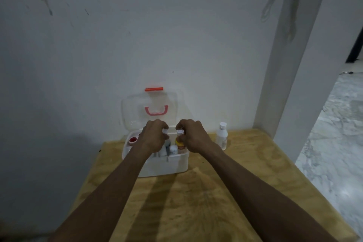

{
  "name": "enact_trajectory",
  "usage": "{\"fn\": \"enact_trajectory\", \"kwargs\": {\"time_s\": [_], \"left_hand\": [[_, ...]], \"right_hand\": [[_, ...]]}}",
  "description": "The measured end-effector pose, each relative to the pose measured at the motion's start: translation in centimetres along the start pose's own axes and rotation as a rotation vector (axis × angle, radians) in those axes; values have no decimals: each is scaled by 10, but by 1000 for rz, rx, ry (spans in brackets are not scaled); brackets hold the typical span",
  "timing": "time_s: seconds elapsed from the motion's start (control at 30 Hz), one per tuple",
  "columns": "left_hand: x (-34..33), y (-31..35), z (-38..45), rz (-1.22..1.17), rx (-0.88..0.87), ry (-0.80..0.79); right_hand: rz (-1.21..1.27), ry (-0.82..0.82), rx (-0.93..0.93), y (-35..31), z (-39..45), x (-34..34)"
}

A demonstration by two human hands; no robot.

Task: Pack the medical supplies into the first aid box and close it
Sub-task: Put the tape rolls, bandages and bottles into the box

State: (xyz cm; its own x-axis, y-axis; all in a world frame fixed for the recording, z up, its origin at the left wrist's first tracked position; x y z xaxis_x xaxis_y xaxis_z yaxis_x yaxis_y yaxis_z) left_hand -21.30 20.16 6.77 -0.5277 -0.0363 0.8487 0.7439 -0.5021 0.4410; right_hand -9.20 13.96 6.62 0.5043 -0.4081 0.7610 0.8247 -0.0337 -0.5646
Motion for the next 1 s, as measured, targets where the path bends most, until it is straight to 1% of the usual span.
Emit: {"fn": "enact_trajectory", "kwargs": {"time_s": [0.2,0.5,0.77,0.87,1.0], "left_hand": [[-6,-7,-3,-11,19,-17],[-6,-9,-4,-32,4,-37],[-2,-7,-13,-67,7,-27],[7,-6,-21,-93,-13,40],[22,-24,-30,-79,8,222]], "right_hand": [[-73,-31,30,1,1,-8],[-150,-48,72,-1,3,-9],[-119,-43,57,0,2,-4],[-90,33,66,-2,-1,9],[-32,218,8,4,0,33]]}}
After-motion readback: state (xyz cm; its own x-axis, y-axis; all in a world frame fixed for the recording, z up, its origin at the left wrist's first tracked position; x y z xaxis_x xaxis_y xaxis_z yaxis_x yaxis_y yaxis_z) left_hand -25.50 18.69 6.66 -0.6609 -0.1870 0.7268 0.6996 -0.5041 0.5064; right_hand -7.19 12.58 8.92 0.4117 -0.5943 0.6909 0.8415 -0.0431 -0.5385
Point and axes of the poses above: each hand's wrist, its own z-axis towards the middle knuckle, its own x-axis out of the back of the hand, y = z × x, the point moved 6 cm from there along z, towards the middle knuckle, and after that the axes turned 6 degrees about y, right-handed, at the moved point
